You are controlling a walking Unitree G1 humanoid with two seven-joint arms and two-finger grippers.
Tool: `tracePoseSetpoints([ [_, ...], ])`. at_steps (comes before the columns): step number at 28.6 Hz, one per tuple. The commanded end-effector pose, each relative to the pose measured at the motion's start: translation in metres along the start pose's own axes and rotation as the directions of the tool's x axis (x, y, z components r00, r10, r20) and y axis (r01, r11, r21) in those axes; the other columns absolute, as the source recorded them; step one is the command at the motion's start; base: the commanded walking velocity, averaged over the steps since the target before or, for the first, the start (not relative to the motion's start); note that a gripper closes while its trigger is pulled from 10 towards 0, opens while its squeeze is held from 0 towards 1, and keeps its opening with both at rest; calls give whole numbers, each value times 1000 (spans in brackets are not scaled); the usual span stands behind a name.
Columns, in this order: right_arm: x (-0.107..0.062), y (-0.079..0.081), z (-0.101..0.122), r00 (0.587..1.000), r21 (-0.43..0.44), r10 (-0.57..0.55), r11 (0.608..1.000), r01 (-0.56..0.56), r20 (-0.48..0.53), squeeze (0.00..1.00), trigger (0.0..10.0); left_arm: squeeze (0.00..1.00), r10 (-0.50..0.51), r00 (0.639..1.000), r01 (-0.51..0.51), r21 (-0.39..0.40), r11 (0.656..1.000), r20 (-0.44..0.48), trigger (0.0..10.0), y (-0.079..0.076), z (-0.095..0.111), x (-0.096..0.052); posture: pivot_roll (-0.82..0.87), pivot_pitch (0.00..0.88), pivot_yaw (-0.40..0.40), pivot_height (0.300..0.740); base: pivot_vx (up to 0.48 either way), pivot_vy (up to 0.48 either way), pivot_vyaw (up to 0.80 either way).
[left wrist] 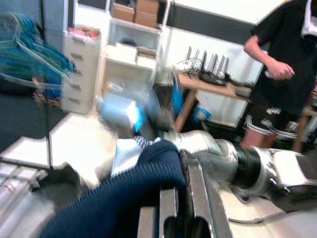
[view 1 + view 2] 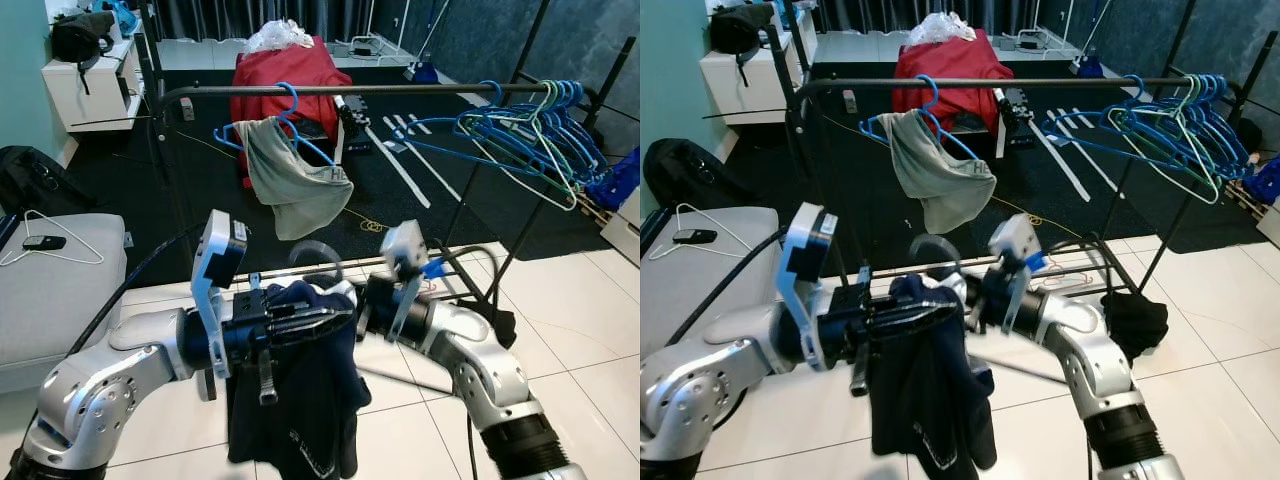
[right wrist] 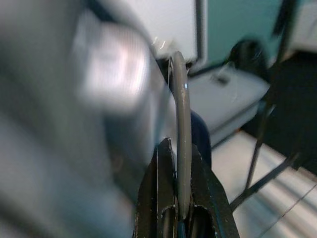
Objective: Hang hanger
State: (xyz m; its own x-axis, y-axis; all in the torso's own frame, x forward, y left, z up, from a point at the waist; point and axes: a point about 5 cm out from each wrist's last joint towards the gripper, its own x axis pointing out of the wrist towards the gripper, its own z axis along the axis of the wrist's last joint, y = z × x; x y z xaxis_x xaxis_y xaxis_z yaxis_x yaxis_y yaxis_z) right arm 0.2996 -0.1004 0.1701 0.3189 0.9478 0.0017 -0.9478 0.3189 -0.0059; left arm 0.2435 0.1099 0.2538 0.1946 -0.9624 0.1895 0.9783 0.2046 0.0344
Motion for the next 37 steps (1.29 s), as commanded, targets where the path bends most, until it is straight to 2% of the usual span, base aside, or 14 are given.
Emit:
tracePoseSetpoints([
  [1,0,7,-11,996,15,49,999,-48,-79,0,0,0,-22,999,21,35,999,23,0,0,8,2,-85,100,-44,740,0,0,0],
  [5,-1,7,-20,992,12,44,999,-43,-118,0,0,0,-84,996,84,10,996,39,0,-6,14,6,-83,96,-45,740,0,0,0],
  [12,4,-1,-10,999,-12,-39,999,38,-19,0,0,0,-122,992,122,-10,993,14,0,-13,9,10,-83,93,-44,740,0,0,0],
  [13,5,-8,2,994,-36,-96,994,98,59,0,0,0,-114,993,114,-21,993,3,10000,-14,6,11,-86,94,-44,740,0,0,0],
  [14,6,-13,12,982,-53,-144,987,152,125,0,0,357,-107,994,106,-30,994,-11,10000,-14,3,11,-88,95,-43,740,0,0,0],
  [15,6,-13,12,982,-53,-144,987,152,125,0,0,357,-107,994,106,-30,994,-11,10000,-14,3,11,-88,95,-43,740,0,0,0],
  [16,5,-20,22,963,-71,-194,975,210,185,0,0,388,-99,995,99,-35,995,-21,10000,-15,1,10,-88,98,-43,740,0,0,0],
  [19,5,-20,22,963,-71,-194,975,210,185,0,0,388,-99,995,99,-35,995,-21,10000,-15,1,10,-88,98,-43,740,0,0,0],
  [22,2,-28,37,922,-73,-262,953,293,284,0,0,388,-111,993,110,-48,993,-25,10000,-19,0,10,-85,99,-44,740,0,0,0],
  [25,2,-30,41,911,-66,-274,949,308,310,0,0,384,-131,991,130,-58,990,-24,10000,-23,-1,12,-84,99,-44,740,0,0,0],
  [27,3,-30,45,907,-59,-265,952,300,328,0,0,302,-131,991,130,-52,990,-20,10000,-26,-2,16,-85,100,-46,740,0,0,0],
  [33,7,-28,47,907,-61,-249,956,285,340,0,0,255,-62,998,62,-16,998,-29,10000,-19,-4,17,-85,99,-47,740,0,0,0],
  [34,8,-27,47,908,-62,-240,959,277,345,0,0,1000,16,999,-16,8,1000,-33,10000,-10,-4,17,-85,98,-45,740,0,0,0],
  [37,10,-26,48,905,-62,-232,961,270,356,0,0,1000,132,991,-131,75,989,-1,10000,5,1,16,-86,98,-45,740,0,0,0],
])
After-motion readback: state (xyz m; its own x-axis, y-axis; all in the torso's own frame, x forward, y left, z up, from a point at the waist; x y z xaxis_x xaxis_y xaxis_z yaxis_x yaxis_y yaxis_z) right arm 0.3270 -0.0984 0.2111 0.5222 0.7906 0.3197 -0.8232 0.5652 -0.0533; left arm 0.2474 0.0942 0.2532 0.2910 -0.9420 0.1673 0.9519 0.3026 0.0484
